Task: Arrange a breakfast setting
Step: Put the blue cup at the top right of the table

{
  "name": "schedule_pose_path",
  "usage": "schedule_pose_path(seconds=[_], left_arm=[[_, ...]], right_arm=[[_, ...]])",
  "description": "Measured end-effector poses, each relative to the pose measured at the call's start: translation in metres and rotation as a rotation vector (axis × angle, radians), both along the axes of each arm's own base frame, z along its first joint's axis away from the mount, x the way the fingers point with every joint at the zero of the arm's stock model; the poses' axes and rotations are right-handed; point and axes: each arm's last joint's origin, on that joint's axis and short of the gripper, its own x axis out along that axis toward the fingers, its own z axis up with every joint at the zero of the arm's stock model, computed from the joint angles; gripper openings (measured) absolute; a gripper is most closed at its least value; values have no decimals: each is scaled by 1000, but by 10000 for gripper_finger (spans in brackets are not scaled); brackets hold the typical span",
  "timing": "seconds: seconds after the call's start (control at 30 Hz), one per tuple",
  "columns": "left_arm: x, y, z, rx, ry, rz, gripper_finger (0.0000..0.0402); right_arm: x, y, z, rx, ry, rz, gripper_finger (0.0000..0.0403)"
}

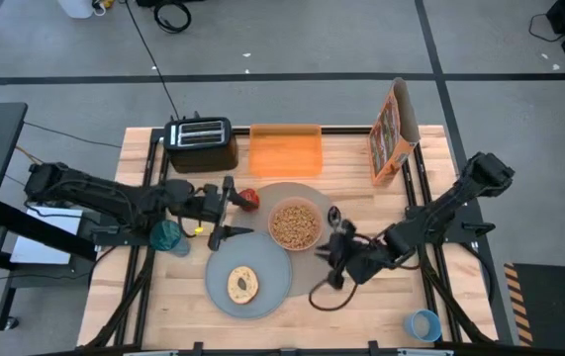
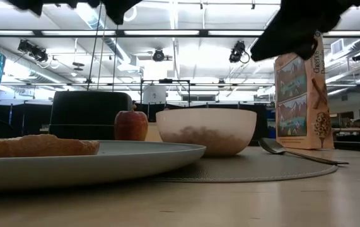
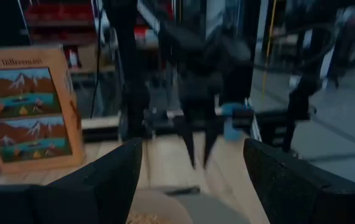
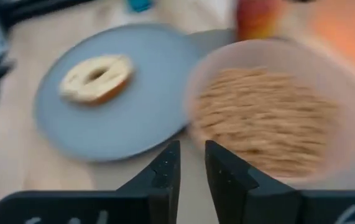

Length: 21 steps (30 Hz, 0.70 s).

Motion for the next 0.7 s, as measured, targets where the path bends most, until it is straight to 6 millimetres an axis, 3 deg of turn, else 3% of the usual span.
schedule_pose_path(seconds=[0.17, 0.3, 0.5, 0.6, 0.7], left_arm=[[-12, 4, -36, -17, -43, 28, 288], [-16, 7, -51, -18, -6, 129, 288], [-13, 28, -37, -19, -57, 245, 288], [-14, 44, -25, -17, -68, 301, 288], [-16, 56, -21, -13, -47, 328, 288]], right_arm=[[19, -3, -24, -49, -72, 246, 52], [38, -28, -23, -113, -163, 402, 29], [50, -88, 3, -231, -267, 457, 7], [43, -115, 22, -260, -302, 416, 9], [27, -130, 40, -231, -297, 364, 16]])
